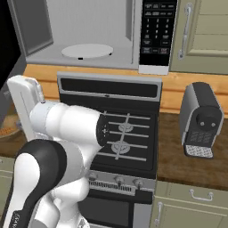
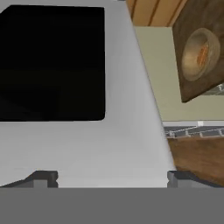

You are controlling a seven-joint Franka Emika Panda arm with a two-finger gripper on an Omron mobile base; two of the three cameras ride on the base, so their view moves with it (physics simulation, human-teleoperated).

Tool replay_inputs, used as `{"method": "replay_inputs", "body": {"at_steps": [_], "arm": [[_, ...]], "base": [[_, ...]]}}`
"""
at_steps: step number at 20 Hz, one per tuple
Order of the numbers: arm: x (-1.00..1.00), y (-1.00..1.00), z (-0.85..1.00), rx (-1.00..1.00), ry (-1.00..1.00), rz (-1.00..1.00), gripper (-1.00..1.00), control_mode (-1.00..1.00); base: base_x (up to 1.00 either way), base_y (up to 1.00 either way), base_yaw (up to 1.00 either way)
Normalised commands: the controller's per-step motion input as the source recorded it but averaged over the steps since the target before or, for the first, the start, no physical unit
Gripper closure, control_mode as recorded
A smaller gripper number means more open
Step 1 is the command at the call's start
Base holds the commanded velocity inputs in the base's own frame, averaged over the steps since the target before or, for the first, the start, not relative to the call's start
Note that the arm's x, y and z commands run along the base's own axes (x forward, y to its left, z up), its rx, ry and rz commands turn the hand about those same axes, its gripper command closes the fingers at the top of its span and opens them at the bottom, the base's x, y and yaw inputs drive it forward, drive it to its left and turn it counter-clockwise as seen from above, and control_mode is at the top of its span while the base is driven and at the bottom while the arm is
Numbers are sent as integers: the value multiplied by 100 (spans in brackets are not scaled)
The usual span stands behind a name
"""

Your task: Open the microwave, place the bowl with waffle inside the microwave, then close the microwave door and turn it on.

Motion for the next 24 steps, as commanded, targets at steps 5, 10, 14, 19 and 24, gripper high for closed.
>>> {"method": "replay_inputs", "body": {"at_steps": [5,10,14,19,24], "arm": [[21,84,0,-7,0,10,-100,-100],[2,73,-3,0,0,2,-100,-100],[0,74,-11,0,0,2,-100,-100],[0,72,-13,0,0,4,-100,-100],[0,66,-12,0,0,4,-100,-100]], "base": [[0,0,0],[0,0,0],[0,0,0],[0,0,0],[0,0,0]]}}
